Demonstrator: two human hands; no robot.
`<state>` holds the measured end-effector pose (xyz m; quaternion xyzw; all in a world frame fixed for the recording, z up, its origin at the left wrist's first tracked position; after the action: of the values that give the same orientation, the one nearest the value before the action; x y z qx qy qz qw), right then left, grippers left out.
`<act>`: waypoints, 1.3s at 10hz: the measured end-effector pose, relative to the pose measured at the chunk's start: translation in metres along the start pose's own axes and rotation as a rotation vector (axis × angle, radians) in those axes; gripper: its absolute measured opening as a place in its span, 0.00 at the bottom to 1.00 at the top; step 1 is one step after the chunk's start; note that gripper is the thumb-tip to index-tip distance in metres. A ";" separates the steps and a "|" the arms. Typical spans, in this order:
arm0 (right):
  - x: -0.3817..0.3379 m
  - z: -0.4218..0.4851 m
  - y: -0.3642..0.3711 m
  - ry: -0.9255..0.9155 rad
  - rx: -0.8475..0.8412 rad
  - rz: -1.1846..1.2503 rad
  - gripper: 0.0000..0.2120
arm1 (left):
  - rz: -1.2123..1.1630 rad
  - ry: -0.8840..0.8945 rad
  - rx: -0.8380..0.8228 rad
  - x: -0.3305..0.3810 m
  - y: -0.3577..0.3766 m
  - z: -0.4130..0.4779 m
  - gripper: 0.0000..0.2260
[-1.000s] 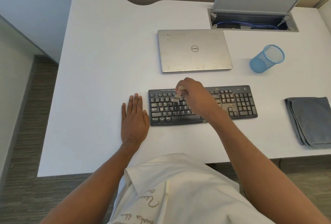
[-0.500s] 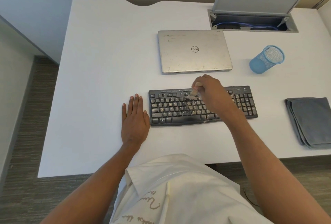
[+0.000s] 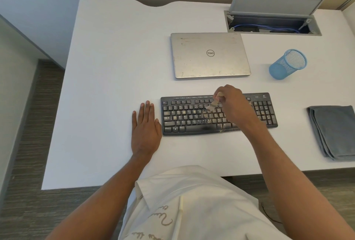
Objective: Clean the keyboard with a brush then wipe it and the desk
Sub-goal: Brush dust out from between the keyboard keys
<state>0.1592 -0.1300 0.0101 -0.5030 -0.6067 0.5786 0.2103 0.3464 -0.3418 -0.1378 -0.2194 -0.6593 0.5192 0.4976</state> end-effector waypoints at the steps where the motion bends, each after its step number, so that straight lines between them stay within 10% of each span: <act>1: -0.001 -0.010 -0.011 0.053 0.101 0.101 0.09 | 0.003 -0.003 0.003 0.000 0.000 0.000 0.26; 13: -0.016 -0.016 0.024 0.066 0.176 0.121 0.10 | 0.009 -0.005 -0.011 0.001 -0.001 0.000 0.27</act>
<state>0.1881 -0.1401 -0.0026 -0.5369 -0.5147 0.6245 0.2382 0.3463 -0.3413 -0.1365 -0.2239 -0.6624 0.5183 0.4924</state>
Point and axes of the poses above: each hand's wrist, its own z-axis towards the middle knuckle, its own y-axis out of the palm, x = y × z, the point moved 7 cm from there along z, towards the middle knuckle, and after that the axes turned 6 degrees about -z, right-handed, at the moved point
